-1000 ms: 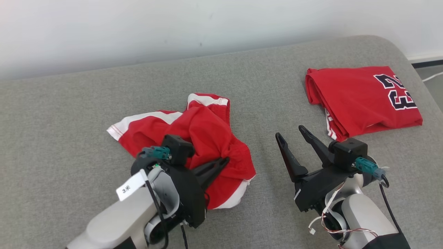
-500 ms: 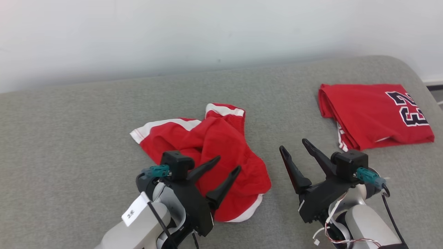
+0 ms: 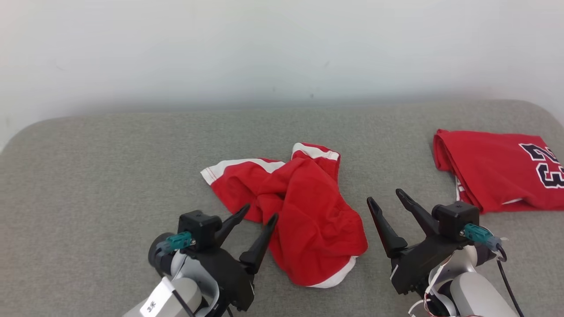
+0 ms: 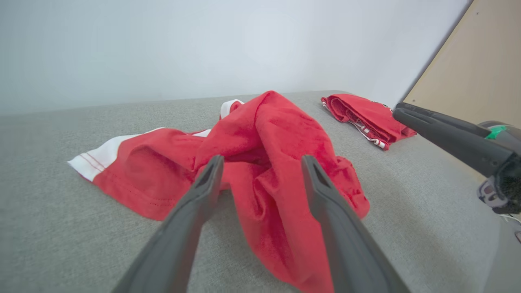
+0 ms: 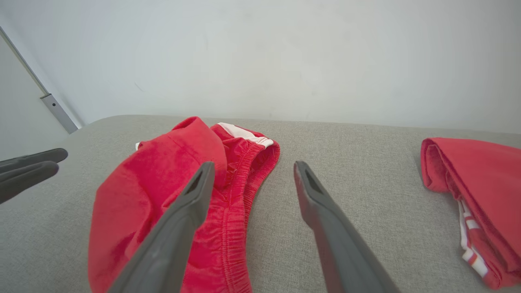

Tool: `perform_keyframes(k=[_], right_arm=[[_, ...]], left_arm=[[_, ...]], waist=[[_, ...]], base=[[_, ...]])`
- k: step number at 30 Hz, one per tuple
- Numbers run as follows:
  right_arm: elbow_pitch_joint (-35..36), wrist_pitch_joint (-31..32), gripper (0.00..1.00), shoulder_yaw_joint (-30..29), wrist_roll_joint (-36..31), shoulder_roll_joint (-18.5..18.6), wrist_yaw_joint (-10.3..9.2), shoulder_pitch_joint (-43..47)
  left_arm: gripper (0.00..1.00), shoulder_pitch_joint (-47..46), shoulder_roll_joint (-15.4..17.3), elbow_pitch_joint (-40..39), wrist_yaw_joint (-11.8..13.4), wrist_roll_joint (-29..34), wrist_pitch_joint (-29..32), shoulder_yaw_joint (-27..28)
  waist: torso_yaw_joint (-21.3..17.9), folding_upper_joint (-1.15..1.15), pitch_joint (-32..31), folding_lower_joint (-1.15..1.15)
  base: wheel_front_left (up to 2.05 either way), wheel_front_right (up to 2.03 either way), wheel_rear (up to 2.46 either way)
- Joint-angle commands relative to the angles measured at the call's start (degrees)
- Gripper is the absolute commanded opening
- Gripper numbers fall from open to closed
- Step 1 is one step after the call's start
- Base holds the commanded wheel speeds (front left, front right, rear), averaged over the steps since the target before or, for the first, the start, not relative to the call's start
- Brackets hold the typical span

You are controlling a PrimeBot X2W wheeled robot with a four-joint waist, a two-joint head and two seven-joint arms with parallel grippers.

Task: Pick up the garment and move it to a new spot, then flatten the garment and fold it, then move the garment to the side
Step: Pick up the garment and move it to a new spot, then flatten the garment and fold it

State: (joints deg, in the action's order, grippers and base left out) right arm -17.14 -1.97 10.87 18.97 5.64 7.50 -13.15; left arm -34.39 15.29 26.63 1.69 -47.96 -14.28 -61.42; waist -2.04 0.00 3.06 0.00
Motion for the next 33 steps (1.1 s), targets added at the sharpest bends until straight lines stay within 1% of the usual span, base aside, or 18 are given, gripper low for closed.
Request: perform_keyframes(k=[1,7,8,11,15,22,33], right_arm=[[0.3,0.2,1.0,-0.2,-0.6,0.3,-0.04,0.6],[0.9,0.5,1.0,0.0,-0.5,0.0,-0.04,1.5],[0.9,0.5,1.0,0.0,-0.5,0.0,-0.04,1.5],[1.1,0.7,1.0,0.0,-0.4,0.0,-0.04,1.7],[1.4,0.8,1.0,-0.1,-0.2,0.1,-0.04,1.6],[1.4,0.8,1.0,0.2,0.1,0.0,-0.04,1.1],[1.5,0.5,1.0,0.3,0.2,0.0,-0.04,0.1]], left_arm=[[1.0,1.1,0.7,-0.5,0.6,0.0,-0.4,0.6],[1.0,3.7,3.1,-2.6,3.9,1.4,-0.8,2.8],[1.0,3.7,3.1,-2.6,3.9,1.4,-0.8,2.8],[1.0,5.1,4.2,-3.8,4.9,1.2,-0.9,4.2],[1.0,6.8,4.9,-4.7,5.3,1.4,-1.0,5.3],[1.0,8.5,4.1,-3.0,4.2,1.5,-1.0,5.4],[1.0,5.9,0.3,4.5,-0.7,2.0,-0.9,3.6]], waist=[[0.9,0.0,-0.8,0.0],[1.6,0.0,-1.8,0.0],[1.6,0.0,-1.8,0.0],[1.7,0.0,-1.8,0.0],[1.7,0.0,-1.6,0.0],[0.8,0.0,-1.4,0.0],[-2.0,0.0,-0.1,0.0]], base=[[0.0,0.0,0.0],[0.0,0.0,0.0],[0.0,0.0,0.0],[0.0,0.0,0.0],[0.0,0.0,0.0],[0.0,0.0,0.0],[0.0,0.0,0.0]])
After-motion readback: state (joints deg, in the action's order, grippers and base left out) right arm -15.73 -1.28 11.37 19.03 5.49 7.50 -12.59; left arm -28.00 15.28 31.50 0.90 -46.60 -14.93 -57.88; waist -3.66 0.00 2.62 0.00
